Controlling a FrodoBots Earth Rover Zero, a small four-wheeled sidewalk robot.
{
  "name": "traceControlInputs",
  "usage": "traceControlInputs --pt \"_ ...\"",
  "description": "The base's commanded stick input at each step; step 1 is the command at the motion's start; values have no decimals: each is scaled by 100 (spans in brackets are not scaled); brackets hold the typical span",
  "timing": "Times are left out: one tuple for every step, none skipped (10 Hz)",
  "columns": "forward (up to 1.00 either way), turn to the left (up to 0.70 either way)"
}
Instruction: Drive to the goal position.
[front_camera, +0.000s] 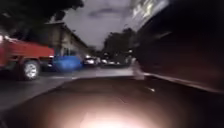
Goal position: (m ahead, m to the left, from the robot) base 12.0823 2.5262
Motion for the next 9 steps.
traceControlInputs --pt "50 0" --pt "50 0" --pt "50 0" --pt "50 0" --pt "50 0" --pt "50 0" --pt "50 0" --pt "50 0" --pt "50 0"
